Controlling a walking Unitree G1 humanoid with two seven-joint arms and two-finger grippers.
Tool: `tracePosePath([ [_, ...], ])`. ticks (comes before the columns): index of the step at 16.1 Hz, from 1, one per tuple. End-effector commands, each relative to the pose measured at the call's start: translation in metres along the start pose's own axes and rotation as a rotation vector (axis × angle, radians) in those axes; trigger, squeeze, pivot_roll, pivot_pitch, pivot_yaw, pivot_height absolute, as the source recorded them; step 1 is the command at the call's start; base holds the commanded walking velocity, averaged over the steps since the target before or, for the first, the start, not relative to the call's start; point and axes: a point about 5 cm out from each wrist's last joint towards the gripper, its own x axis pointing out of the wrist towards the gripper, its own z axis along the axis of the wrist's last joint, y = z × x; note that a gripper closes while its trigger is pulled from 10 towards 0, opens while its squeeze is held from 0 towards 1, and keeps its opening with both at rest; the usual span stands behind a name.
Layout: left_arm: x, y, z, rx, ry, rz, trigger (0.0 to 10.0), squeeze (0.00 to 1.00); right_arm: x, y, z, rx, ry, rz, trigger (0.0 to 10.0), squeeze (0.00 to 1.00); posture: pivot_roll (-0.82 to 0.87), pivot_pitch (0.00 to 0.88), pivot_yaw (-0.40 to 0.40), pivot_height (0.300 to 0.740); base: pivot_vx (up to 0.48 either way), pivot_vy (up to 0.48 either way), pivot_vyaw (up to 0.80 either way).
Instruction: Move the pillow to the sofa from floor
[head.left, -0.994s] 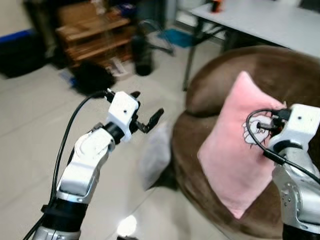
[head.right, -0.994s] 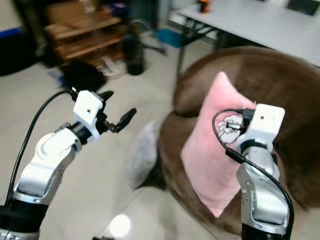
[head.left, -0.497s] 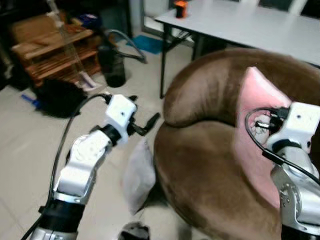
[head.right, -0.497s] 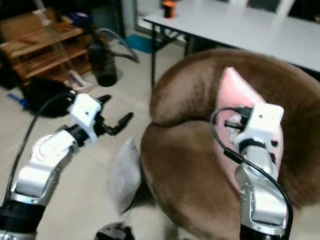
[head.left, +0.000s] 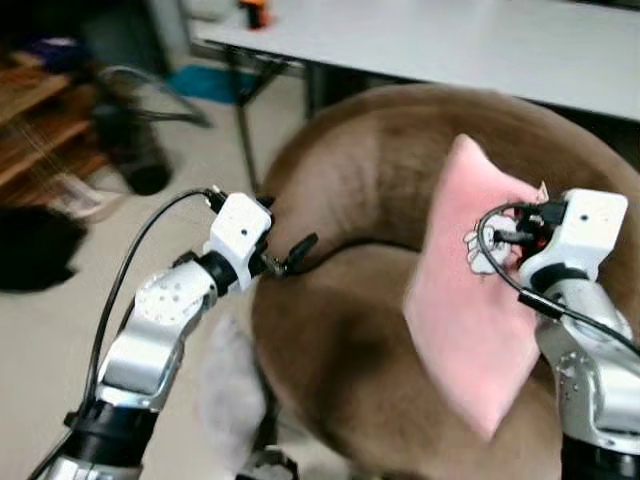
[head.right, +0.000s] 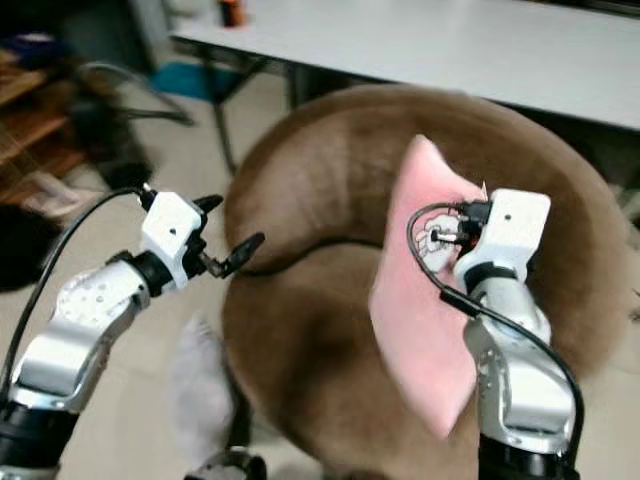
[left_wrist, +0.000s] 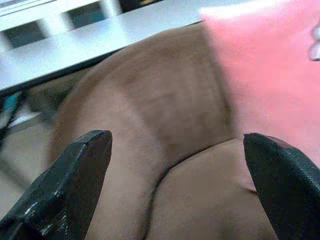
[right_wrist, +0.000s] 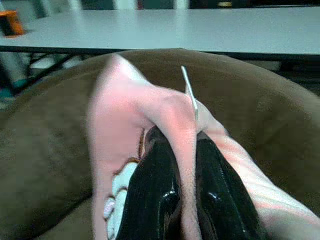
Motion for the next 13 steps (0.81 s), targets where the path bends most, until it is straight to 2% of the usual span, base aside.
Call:
tracePosePath([
  [1,0.0,-0.013,0.002,-0.009,-0.02,-0.088,10.0,0.0,0.0,-0.012,0.005,0.007,-0.019,-0.039,10.0,0.0,0.07,0.117,-0.004,0.74,0.0,0.0,0.0],
  [4,-0.017,-0.03,0.001,-0.014,0.028,-0.338,10.0,0.0,0.01,-0.021,-0.004,-0.015,0.024,-0.063,10.0,0.0,0.1,0.146,0.0,0.74,0.0,0.0,0.0],
  [6,-0.024,-0.034,0.0,-0.019,0.058,-0.42,10.0,0.0,0.019,-0.023,-0.01,-0.005,0.043,-0.066,10.0,0.0,0.11,0.161,0.006,0.74,0.0,0.0,0.0],
  [8,-0.033,-0.03,0.003,0.014,0.082,-0.418,10.0,0.0,0.039,-0.029,-0.027,0.051,0.079,-0.058,10.0,0.0,0.13,0.19,0.015,0.74,0.0,0.0,0.0],
  [9,-0.034,-0.029,0.003,0.017,0.084,-0.413,10.0,0.0,0.042,-0.03,-0.029,0.056,0.08,-0.058,10.0,0.0,0.13,0.19,0.015,0.74,0.0,0.0,0.0],
  [11,-0.037,-0.024,0.004,0.035,0.104,-0.396,10.0,0.0,0.064,-0.031,-0.029,0.062,0.074,-0.007,10.0,0.0,0.16,0.211,0.012,0.74,0.0,0.0,0.0],
  [13,-0.024,-0.025,0.001,0.029,0.117,-0.391,10.0,0.0,0.068,-0.03,-0.016,0.027,0.039,0.02,10.0,0.0,0.17,0.221,0.004,0.74,0.0,0.0,0.0],
])
